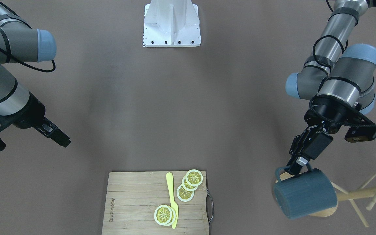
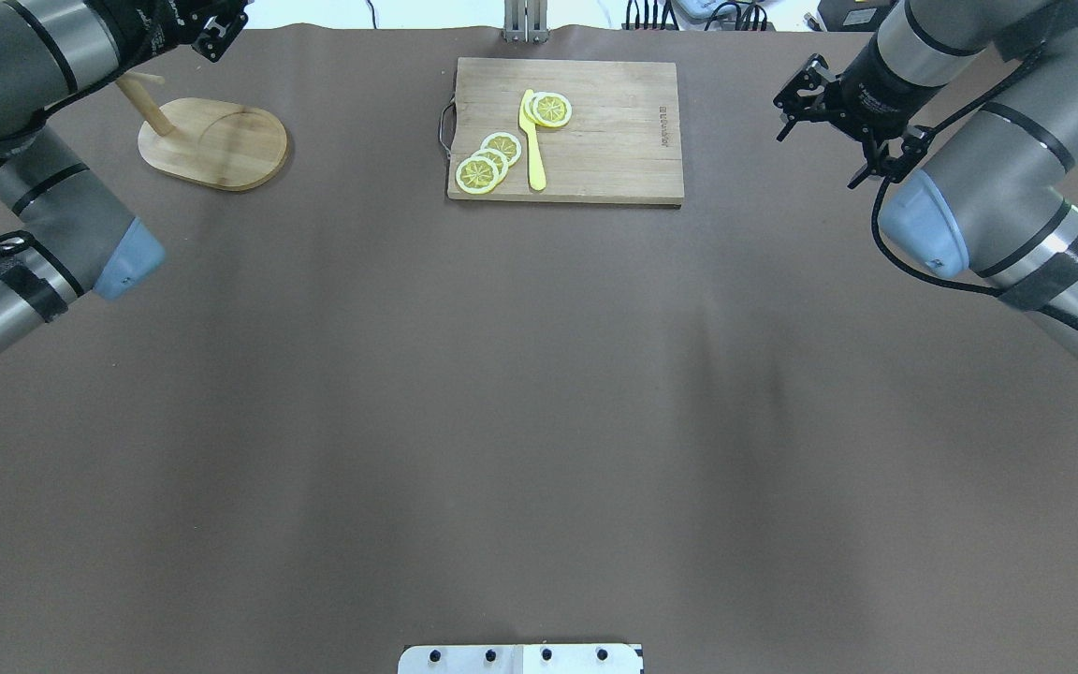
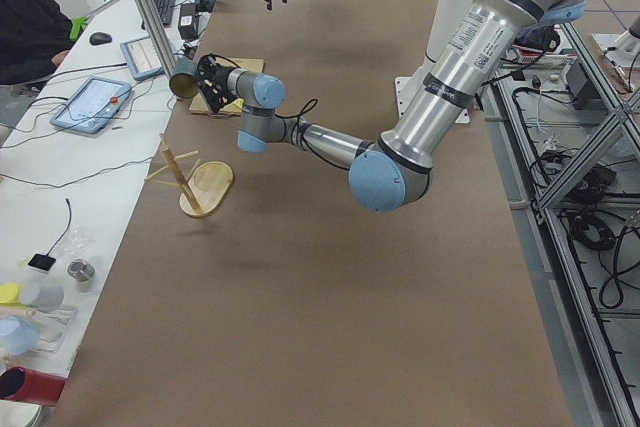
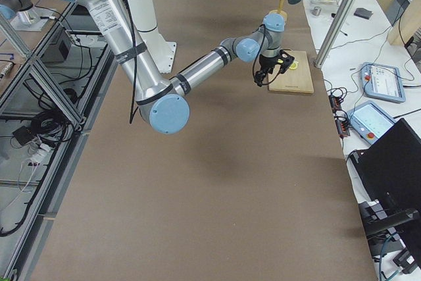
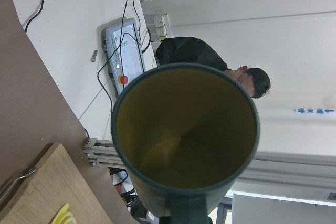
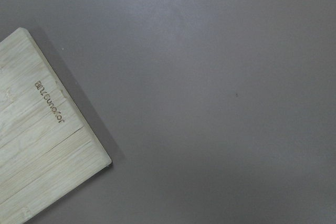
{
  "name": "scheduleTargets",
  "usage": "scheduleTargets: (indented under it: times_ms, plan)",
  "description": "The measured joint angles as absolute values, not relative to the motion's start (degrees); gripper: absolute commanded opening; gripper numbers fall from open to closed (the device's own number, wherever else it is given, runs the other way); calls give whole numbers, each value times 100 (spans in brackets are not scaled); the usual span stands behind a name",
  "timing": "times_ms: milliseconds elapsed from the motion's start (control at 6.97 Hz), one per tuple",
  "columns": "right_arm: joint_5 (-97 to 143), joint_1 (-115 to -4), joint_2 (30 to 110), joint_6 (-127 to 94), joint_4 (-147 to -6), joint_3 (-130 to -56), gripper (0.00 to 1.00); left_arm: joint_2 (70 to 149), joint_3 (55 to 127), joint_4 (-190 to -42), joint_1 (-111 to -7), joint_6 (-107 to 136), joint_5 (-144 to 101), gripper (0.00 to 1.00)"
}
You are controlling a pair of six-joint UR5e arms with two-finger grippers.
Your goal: Hang cup on storage rack
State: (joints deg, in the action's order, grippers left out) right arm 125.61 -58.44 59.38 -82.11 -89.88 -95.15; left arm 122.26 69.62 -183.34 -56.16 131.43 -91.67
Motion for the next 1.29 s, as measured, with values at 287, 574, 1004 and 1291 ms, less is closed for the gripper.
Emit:
scheduleTargets:
  times_ms: [287, 574, 1004, 1291]
  plan:
    - [12525, -5823, 5911, -8225, -8998, -9524, 100, 12201, 6739, -18718, -5611, 13994, -8631, 0]
    - [12491, -5815, 5907, -8226, -8998, -9522, 100, 12189, 6576, -18790, -5608, 14505, -8347, 0]
    - [12429, -5791, 5906, -8226, -8997, -9526, 100, 12127, 6403, -18841, -5611, 14802, -8282, 0]
    - [12377, -5774, 5907, -8225, -8998, -9526, 100, 12016, 6392, -18980, -5615, 14999, -8282, 0]
